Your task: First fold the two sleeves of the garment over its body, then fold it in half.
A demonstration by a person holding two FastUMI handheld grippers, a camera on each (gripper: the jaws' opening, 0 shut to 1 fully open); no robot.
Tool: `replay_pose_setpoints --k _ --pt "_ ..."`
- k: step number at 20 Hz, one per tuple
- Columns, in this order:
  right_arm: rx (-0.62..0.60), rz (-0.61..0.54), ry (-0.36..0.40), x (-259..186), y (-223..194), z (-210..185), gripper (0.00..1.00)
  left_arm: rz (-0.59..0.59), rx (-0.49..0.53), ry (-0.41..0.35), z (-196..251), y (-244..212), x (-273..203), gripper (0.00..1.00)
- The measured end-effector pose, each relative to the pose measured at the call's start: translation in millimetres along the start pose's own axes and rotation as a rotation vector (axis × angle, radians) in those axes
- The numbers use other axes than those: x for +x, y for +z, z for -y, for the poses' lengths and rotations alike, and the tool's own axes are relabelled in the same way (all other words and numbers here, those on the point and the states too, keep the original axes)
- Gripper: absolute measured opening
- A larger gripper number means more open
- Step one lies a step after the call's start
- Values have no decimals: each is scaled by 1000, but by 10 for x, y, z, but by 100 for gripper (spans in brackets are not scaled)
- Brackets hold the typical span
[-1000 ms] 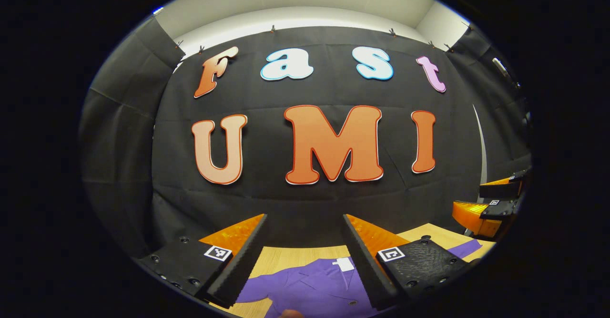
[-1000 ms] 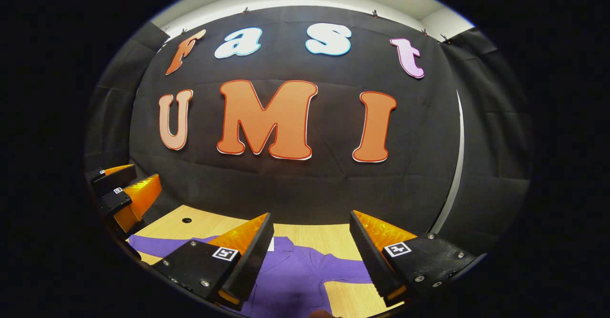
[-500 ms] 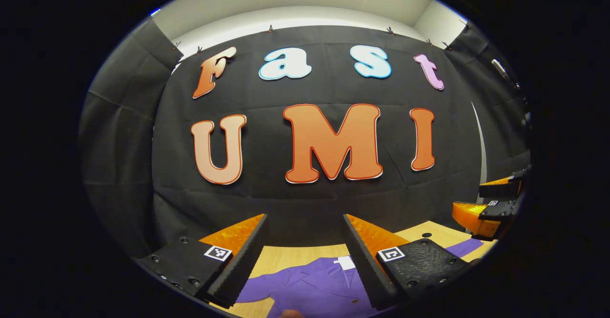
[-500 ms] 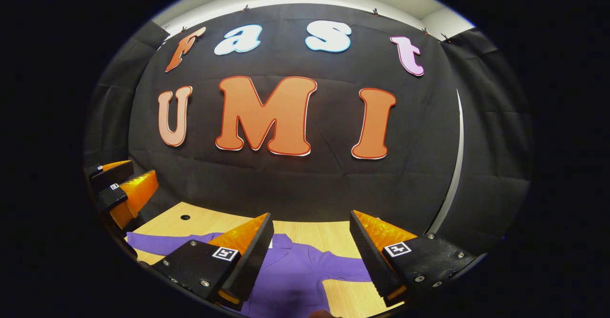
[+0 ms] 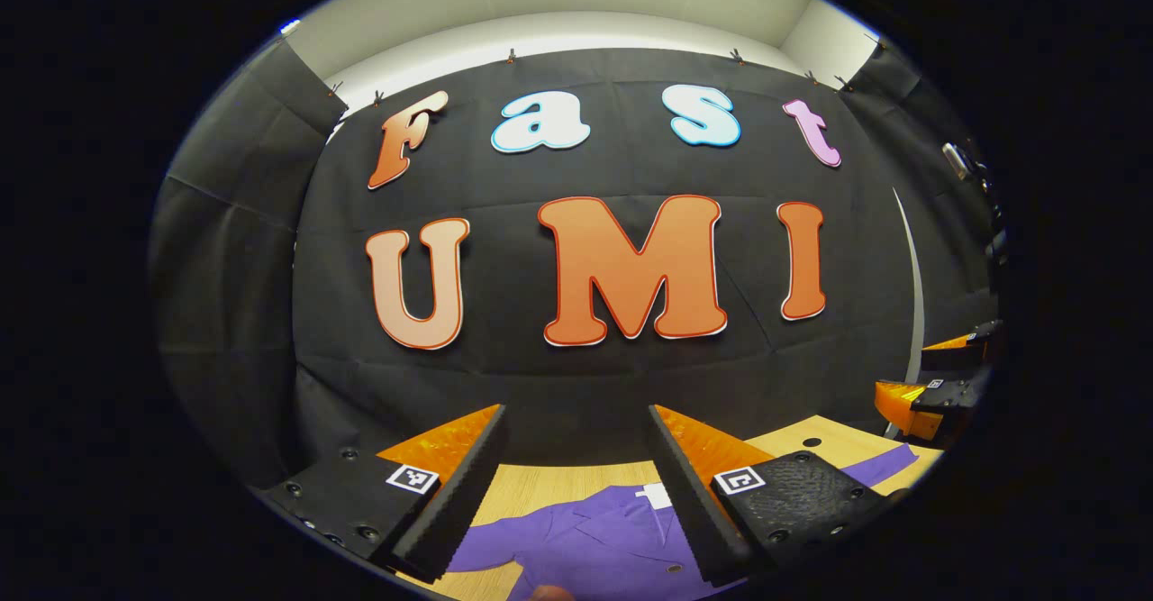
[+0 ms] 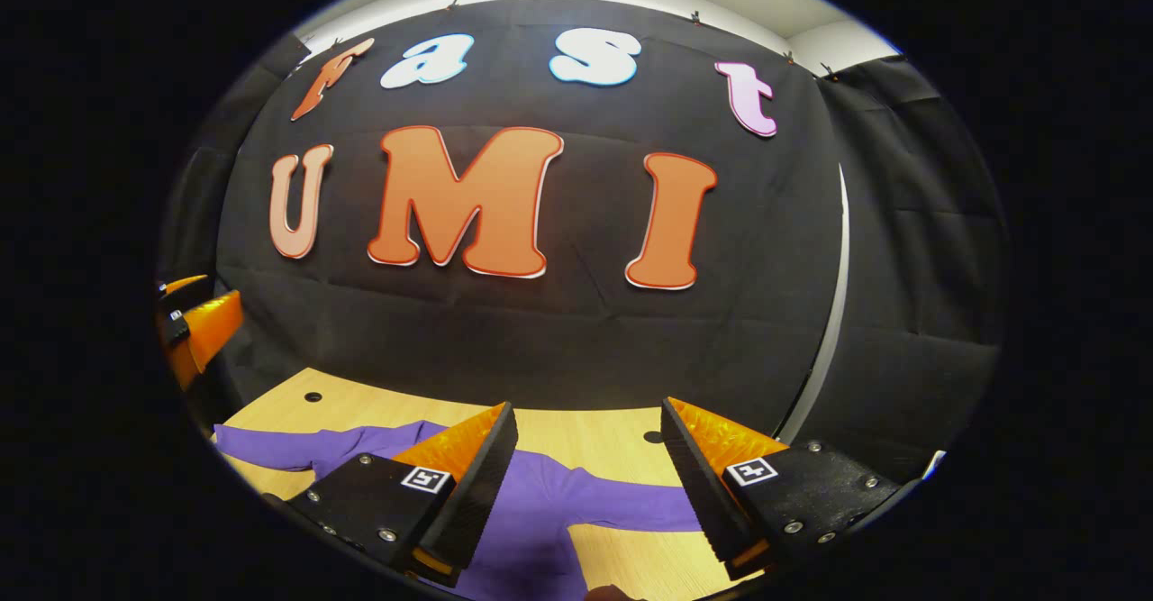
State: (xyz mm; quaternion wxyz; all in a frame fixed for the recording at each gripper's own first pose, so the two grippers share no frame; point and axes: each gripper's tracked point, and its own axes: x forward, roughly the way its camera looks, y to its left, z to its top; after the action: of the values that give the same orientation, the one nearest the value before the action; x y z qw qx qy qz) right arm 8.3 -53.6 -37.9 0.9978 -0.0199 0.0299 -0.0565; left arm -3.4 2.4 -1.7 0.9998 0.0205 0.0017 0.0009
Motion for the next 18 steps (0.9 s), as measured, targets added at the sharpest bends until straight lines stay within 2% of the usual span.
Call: replay_pose_setpoints --k 12,16,18 --pt "-18 -118 -163 256 -617 886 95 -17 22 0 62 -40 -33 95" --pt "-27 -201 -217 339 -933 1235 95 -24 28 11 65 -51 -53 95" --pt "-29 -263 -220 383 -1162 1349 95 -31 29 17 69 -64 -67 95"
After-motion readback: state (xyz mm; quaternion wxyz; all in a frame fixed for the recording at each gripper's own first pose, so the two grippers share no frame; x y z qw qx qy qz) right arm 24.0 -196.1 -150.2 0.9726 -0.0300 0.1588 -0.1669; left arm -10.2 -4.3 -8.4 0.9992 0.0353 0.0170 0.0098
